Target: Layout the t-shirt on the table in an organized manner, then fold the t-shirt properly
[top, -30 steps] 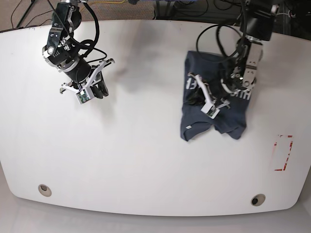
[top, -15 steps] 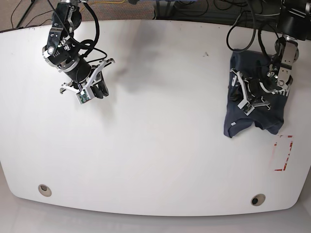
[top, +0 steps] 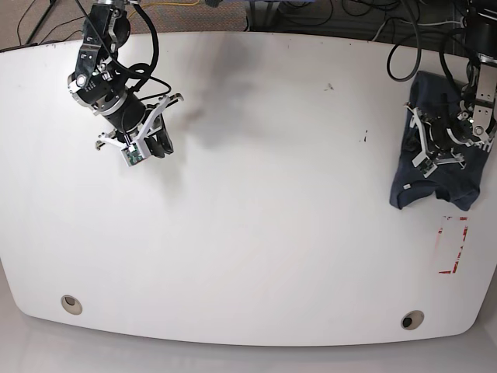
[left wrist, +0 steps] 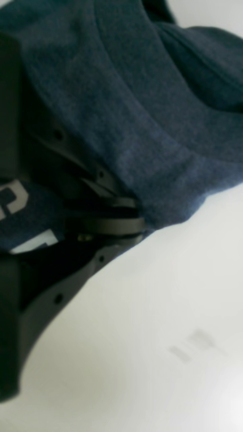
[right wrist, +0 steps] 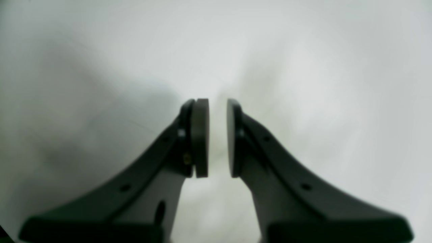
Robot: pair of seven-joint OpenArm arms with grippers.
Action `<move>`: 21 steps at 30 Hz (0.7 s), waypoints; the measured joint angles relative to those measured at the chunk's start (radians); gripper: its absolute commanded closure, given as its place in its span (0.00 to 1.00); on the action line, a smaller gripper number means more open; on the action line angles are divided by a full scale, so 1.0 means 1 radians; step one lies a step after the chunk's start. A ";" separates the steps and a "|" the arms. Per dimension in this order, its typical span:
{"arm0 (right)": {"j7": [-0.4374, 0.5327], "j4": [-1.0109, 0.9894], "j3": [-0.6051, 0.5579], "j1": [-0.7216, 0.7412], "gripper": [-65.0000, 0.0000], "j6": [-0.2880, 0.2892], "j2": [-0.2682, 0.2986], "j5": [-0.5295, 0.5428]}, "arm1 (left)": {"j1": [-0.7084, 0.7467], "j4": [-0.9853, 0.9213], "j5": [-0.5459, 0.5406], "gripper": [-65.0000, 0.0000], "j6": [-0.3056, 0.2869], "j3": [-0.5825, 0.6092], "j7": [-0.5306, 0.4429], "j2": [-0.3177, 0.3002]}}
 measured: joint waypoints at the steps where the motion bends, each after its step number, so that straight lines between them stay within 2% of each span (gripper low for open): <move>1: 0.000 0.000 0.000 0.000 0.86 0.000 0.000 0.000 | 0.000 -0.001 0.006 0.96 -0.002 0.000 0.003 -0.009; 6: 0.000 0.000 0.000 0.000 0.86 0.000 0.000 0.000 | 0.005 -0.008 0.030 0.96 -0.052 -0.009 0.041 -0.056; 12: 0.000 0.000 0.000 -0.002 0.86 0.000 0.000 0.000 | 0.041 -0.022 0.067 0.96 -0.097 -0.123 0.093 -0.057; 21: 0.000 0.000 0.000 -0.003 0.86 0.000 0.000 0.000 | 0.070 -0.018 0.101 0.96 -0.101 -0.222 0.145 -0.053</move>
